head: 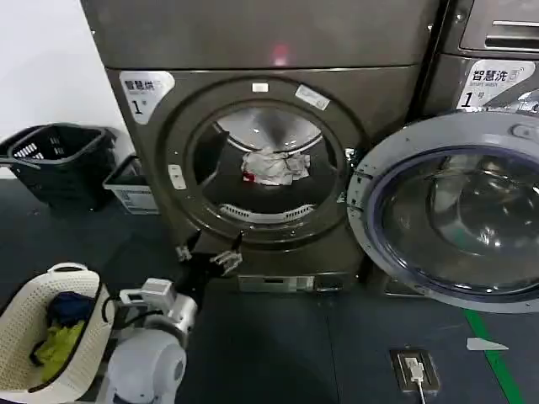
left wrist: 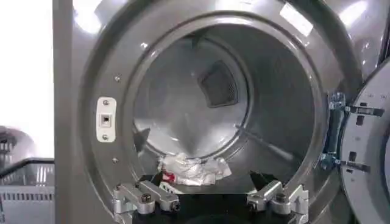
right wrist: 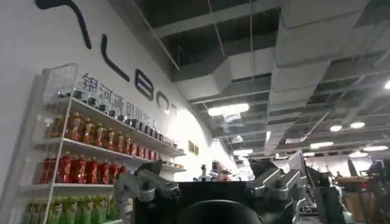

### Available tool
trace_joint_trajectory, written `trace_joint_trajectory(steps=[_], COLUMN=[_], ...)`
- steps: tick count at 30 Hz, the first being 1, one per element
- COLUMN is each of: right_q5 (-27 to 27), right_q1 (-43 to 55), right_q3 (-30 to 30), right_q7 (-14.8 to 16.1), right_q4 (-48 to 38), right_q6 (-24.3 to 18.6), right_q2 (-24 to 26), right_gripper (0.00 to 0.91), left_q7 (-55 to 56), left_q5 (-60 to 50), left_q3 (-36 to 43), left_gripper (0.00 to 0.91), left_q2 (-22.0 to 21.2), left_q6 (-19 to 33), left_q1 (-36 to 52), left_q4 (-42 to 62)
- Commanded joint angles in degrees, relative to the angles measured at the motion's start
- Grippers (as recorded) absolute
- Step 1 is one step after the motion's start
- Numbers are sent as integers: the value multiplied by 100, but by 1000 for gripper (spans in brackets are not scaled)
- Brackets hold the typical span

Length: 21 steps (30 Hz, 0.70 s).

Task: Grasp the clothes from the dryer.

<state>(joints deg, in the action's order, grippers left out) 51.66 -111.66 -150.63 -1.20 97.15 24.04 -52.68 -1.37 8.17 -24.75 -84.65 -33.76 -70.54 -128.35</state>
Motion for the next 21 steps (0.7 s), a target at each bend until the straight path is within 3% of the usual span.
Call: trace_joint_trajectory(steps=[1,15,21], right_q5=[10,6,6], right_q1=[13,-55,-170], right_q3=[-8,-109,-189], right_q7=[10,29,187], right_q4=[3,-45,-89], right_q6=[-5,-7,-305], right_q2=[-1,-43,-85], right_gripper=[907,907,907], left_q7=[-9,-24,-30], left_q5=[49,159,167], left_q3=[6,-19,5], left_gripper=[907,907,907], left_q2=[-25,-27,-37], left_q6=[-10,-25,-26], left_q1=[-8,-11,6], left_q4=[-34,-88,-98])
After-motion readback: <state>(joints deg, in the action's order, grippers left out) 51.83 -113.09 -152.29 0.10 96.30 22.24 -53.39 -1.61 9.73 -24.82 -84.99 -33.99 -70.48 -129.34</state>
